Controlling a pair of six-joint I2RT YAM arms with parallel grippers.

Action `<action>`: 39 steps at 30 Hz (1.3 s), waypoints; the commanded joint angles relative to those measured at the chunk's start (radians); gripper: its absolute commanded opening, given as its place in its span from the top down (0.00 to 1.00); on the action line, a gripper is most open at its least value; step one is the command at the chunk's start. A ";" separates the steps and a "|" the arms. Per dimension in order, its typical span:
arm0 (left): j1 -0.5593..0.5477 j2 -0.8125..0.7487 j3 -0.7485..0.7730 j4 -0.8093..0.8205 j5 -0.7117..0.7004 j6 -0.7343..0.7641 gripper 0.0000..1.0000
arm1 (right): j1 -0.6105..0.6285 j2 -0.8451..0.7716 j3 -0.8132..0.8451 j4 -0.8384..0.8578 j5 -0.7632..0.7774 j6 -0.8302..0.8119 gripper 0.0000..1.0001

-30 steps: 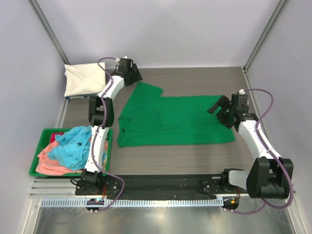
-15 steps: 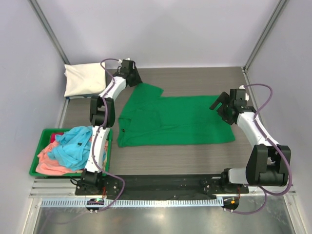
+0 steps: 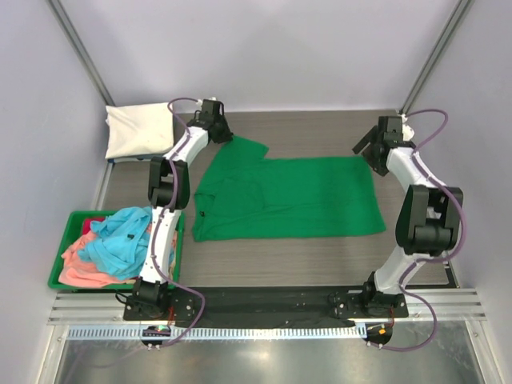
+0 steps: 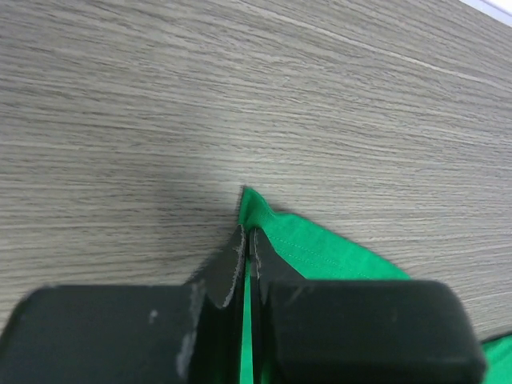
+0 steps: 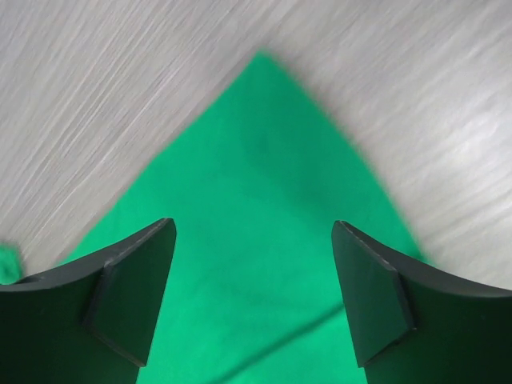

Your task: Fold and stack the t-shirts

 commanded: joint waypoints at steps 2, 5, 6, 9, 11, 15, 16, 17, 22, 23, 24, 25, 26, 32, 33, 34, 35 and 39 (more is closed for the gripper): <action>-0.005 -0.014 -0.049 -0.010 0.017 0.008 1.00 | -0.025 0.166 0.187 -0.003 0.114 -0.082 0.19; -0.005 -0.040 -0.087 0.013 0.029 0.007 1.00 | -0.026 0.271 0.271 -0.017 0.128 -0.120 0.26; -0.005 -0.045 -0.093 0.022 0.027 0.005 1.00 | -0.026 0.294 0.309 -0.015 0.125 -0.125 0.28; -0.003 -0.063 -0.116 0.030 0.029 0.005 1.00 | -0.026 0.386 0.394 -0.017 0.129 -0.136 0.31; -0.002 -0.074 -0.132 0.035 0.026 0.007 1.00 | -0.025 0.441 0.429 -0.022 0.126 -0.137 0.33; -0.001 -0.083 -0.141 0.038 0.024 0.008 1.00 | -0.020 0.486 0.472 -0.023 0.135 -0.148 0.36; -0.001 -0.082 -0.141 0.038 0.026 0.007 1.00 | -0.020 0.493 0.475 -0.023 0.135 -0.146 0.37; -0.001 -0.085 -0.143 0.039 0.026 0.007 1.00 | -0.020 0.509 0.480 -0.023 0.132 -0.151 0.38; 0.006 -0.085 -0.147 0.042 0.038 -0.001 1.00 | -0.019 0.535 0.483 -0.022 0.120 -0.145 0.47; 0.006 -0.085 -0.149 0.044 0.041 -0.001 1.00 | -0.017 0.538 0.485 -0.022 0.119 -0.145 0.48; 0.006 -0.086 -0.150 0.044 0.043 -0.003 1.00 | -0.017 0.545 0.488 -0.020 0.117 -0.146 0.48; 0.006 -0.088 -0.153 0.044 0.041 -0.003 1.00 | -0.017 0.552 0.489 -0.018 0.114 -0.146 0.51; 0.006 -0.089 -0.156 0.047 0.043 -0.001 1.00 | -0.017 0.555 0.491 -0.018 0.105 -0.146 0.52; 0.009 -0.097 -0.167 0.050 0.041 -0.001 1.00 | -0.011 0.573 0.494 -0.015 0.093 -0.149 0.61; 0.008 -0.096 -0.169 0.050 0.043 -0.001 1.00 | -0.011 0.572 0.491 -0.015 0.091 -0.148 0.64; 0.008 -0.097 -0.170 0.050 0.044 -0.001 1.00 | -0.011 0.569 0.485 -0.014 0.091 -0.148 0.71; 0.009 -0.099 -0.172 0.053 0.043 -0.001 1.00 | -0.011 0.559 0.480 -0.015 0.089 -0.149 0.74; 0.011 -0.108 -0.167 0.059 0.055 0.011 1.00 | -0.009 0.529 0.449 -0.012 0.090 -0.156 0.99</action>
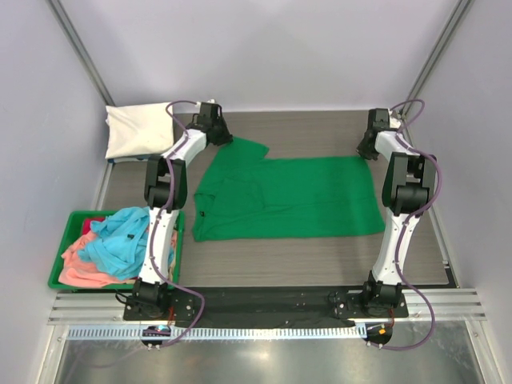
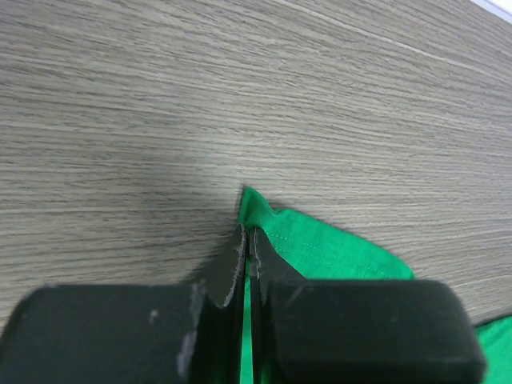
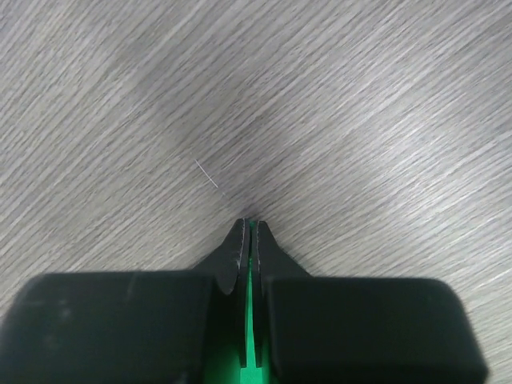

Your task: Fold and stack the t-shirts

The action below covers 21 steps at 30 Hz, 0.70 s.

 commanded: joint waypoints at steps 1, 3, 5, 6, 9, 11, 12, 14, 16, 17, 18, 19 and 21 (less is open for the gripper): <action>0.003 -0.056 -0.027 -0.050 0.016 0.051 1.00 | 0.009 -0.037 -0.019 0.004 -0.015 -0.007 0.99; 0.004 -0.103 -0.064 -0.050 -0.015 0.065 1.00 | 0.009 -0.098 -0.028 0.004 -0.036 0.001 0.99; 0.007 -0.134 -0.083 -0.070 -0.010 0.073 1.00 | 0.009 -0.134 -0.027 0.004 -0.059 0.005 0.99; 0.006 -0.171 -0.099 -0.082 -0.004 0.079 1.00 | 0.009 -0.166 -0.018 0.003 -0.067 0.013 0.99; 0.007 -0.248 -0.173 -0.087 0.002 0.079 1.00 | 0.011 -0.213 -0.030 0.006 -0.102 0.033 0.99; 0.006 -0.317 -0.239 -0.087 0.006 0.077 1.00 | 0.015 -0.255 -0.050 0.003 -0.124 0.044 0.99; 0.001 -0.335 -0.257 -0.087 0.007 0.080 1.00 | 0.017 -0.267 -0.057 0.003 -0.132 0.054 0.99; -0.005 -0.398 -0.322 -0.090 0.007 0.085 1.00 | 0.025 -0.302 -0.079 0.003 -0.150 0.059 0.99; -0.010 -0.441 -0.365 -0.090 -0.001 0.090 1.00 | 0.031 -0.341 -0.123 0.004 -0.158 0.062 0.99; -0.011 -0.482 -0.406 -0.091 -0.001 0.090 1.00 | 0.032 -0.356 -0.140 0.006 -0.158 0.062 0.99; -0.014 -0.501 -0.423 -0.091 -0.004 0.088 1.00 | 0.034 -0.370 -0.178 0.013 -0.162 0.064 0.99; -0.016 -0.519 -0.438 -0.091 -0.003 0.088 1.00 | 0.035 -0.385 -0.202 0.019 -0.165 0.064 0.99; -0.025 -0.573 -0.485 -0.091 -0.006 0.093 1.00 | 0.038 -0.431 -0.261 0.033 -0.169 0.064 0.99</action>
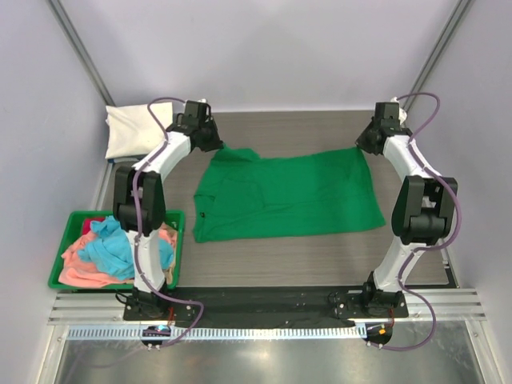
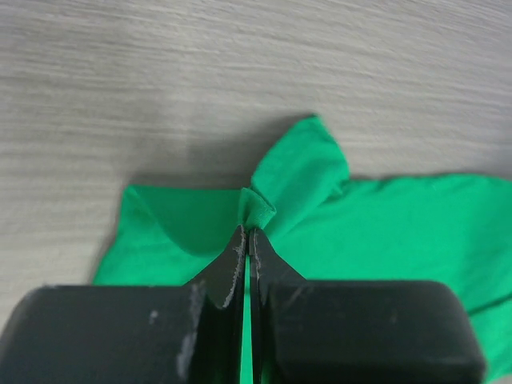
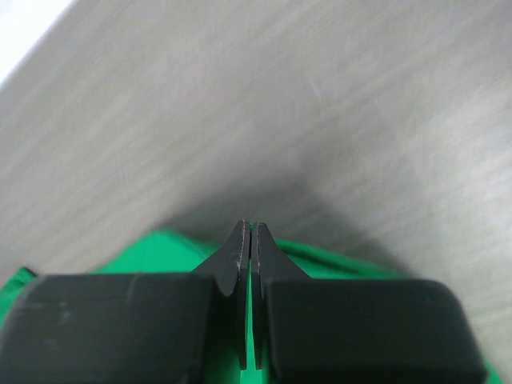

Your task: Fold and stack the t-shirts

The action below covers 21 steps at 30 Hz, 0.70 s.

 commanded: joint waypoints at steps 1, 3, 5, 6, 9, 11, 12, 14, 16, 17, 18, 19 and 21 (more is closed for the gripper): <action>-0.019 -0.108 -0.052 0.004 -0.001 0.030 1.00 | 0.006 -0.079 -0.084 0.024 -0.021 0.016 0.99; -0.031 -0.155 -0.086 0.004 -0.003 0.041 1.00 | 0.007 -0.125 -0.132 0.037 -0.015 0.011 0.99; -0.044 -0.187 -0.111 -0.004 -0.020 0.054 1.00 | 0.006 -0.162 -0.162 0.038 -0.006 0.002 0.99; -0.047 -0.224 -0.144 -0.004 -0.024 0.054 1.00 | 0.006 -0.175 -0.170 0.038 0.002 0.001 0.99; -0.057 -0.298 -0.218 -0.004 -0.039 0.054 1.00 | -0.012 -0.217 -0.199 0.038 0.017 -0.002 0.99; -0.065 -0.336 -0.253 -0.009 -0.061 0.054 1.00 | -0.029 -0.232 -0.215 0.037 0.005 -0.005 0.99; -0.067 -0.353 -0.270 -0.012 -0.070 0.054 1.00 | -0.043 -0.237 -0.219 0.038 -0.005 -0.004 0.99; -0.070 -0.413 -0.322 -0.019 -0.092 0.048 1.00 | -0.081 -0.257 -0.238 0.038 -0.022 -0.005 0.99; -0.071 -0.468 -0.367 -0.024 -0.099 0.047 1.00 | -0.113 -0.266 -0.250 0.046 -0.038 -0.002 0.99; -0.071 -0.485 -0.381 -0.025 -0.099 0.045 1.00 | -0.120 -0.266 -0.261 0.054 -0.048 -0.001 0.99; -0.073 -0.500 -0.391 -0.032 -0.127 0.044 1.00 | -0.121 -0.266 -0.265 0.055 -0.052 0.001 0.99; -0.071 -0.529 -0.413 -0.039 -0.127 0.044 1.00 | -0.123 -0.266 -0.268 0.055 -0.053 0.002 0.99; -0.077 -0.556 -0.433 -0.050 -0.141 0.042 1.00 | -0.121 -0.262 -0.284 0.063 -0.058 0.007 0.99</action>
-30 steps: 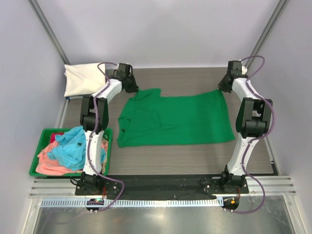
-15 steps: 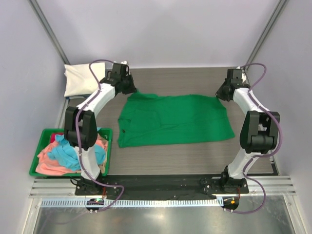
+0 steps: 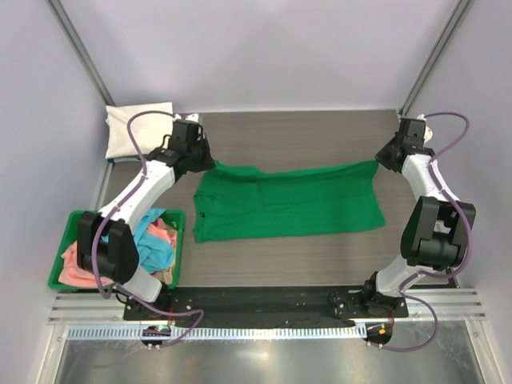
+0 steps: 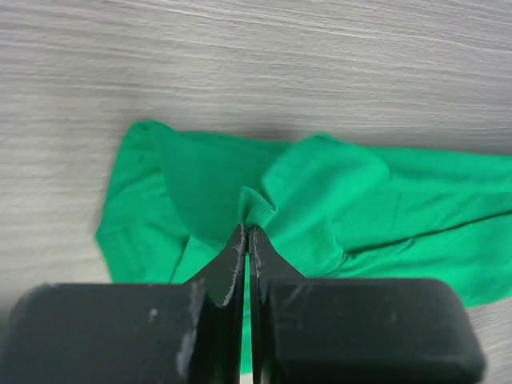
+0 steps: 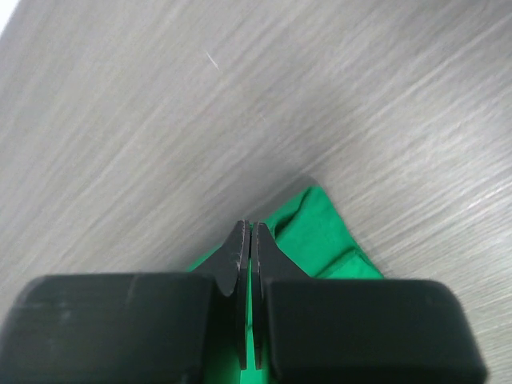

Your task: Fold and stack the t-shirts

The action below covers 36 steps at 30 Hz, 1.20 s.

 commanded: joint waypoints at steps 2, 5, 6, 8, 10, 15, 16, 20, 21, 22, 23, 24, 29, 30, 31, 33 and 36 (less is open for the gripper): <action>-0.011 -0.112 -0.060 -0.022 -0.060 0.005 1.00 | 0.008 -0.025 -0.036 0.042 -0.023 0.006 0.99; -0.014 -0.160 -0.103 -0.023 -0.072 -0.003 1.00 | 0.006 -0.020 -0.053 0.050 -0.024 0.006 0.99; -0.014 -0.170 -0.126 -0.025 -0.072 -0.006 1.00 | 0.006 -0.020 -0.056 0.053 -0.024 0.006 0.99; -0.016 -0.187 -0.151 -0.026 -0.072 -0.012 1.00 | 0.005 -0.020 -0.060 0.053 -0.024 0.009 0.99; -0.022 -0.212 -0.186 -0.026 -0.072 -0.020 1.00 | 0.003 -0.023 -0.065 0.053 -0.020 0.012 0.99; -0.063 -0.276 -0.278 -0.028 -0.068 -0.084 1.00 | -0.009 -0.035 -0.096 0.055 -0.013 0.031 0.99; -0.085 -0.311 -0.319 -0.026 -0.069 -0.095 1.00 | -0.020 -0.041 -0.105 0.055 -0.013 0.035 0.99; -0.146 -0.434 -0.436 -0.040 -0.089 -0.175 0.87 | -0.056 -0.084 -0.193 0.055 -0.016 0.083 0.79; -0.157 -0.459 -0.455 -0.055 -0.091 -0.207 0.79 | -0.061 -0.095 -0.209 0.056 -0.016 0.087 0.61; -0.172 -0.512 -0.485 -0.068 -0.091 -0.225 0.62 | -0.070 -0.109 -0.229 0.059 -0.016 0.094 0.31; -0.183 -0.535 -0.494 -0.078 -0.091 -0.234 0.59 | -0.073 -0.115 -0.234 0.058 -0.015 0.095 0.25; -0.189 -0.561 -0.502 -0.112 -0.101 -0.251 0.57 | -0.075 -0.126 -0.237 0.059 -0.010 0.098 0.22; -0.195 -0.641 -0.469 -0.184 -0.153 -0.267 0.47 | -0.043 -0.205 -0.226 0.079 -0.029 0.120 0.20; -0.195 -0.635 -0.465 -0.163 -0.161 -0.267 0.47 | -0.018 -0.213 -0.223 0.088 -0.029 0.117 0.20; -0.195 -0.619 -0.465 -0.149 -0.169 -0.267 0.47 | 0.009 -0.216 -0.220 0.096 -0.029 0.114 0.20; -0.197 -0.542 -0.459 -0.113 -0.173 -0.273 0.47 | 0.118 -0.187 -0.200 0.116 -0.029 0.088 0.22; -0.235 -0.397 -0.444 -0.042 -0.187 -0.297 0.49 | 0.204 -0.094 -0.171 0.116 -0.075 0.064 0.23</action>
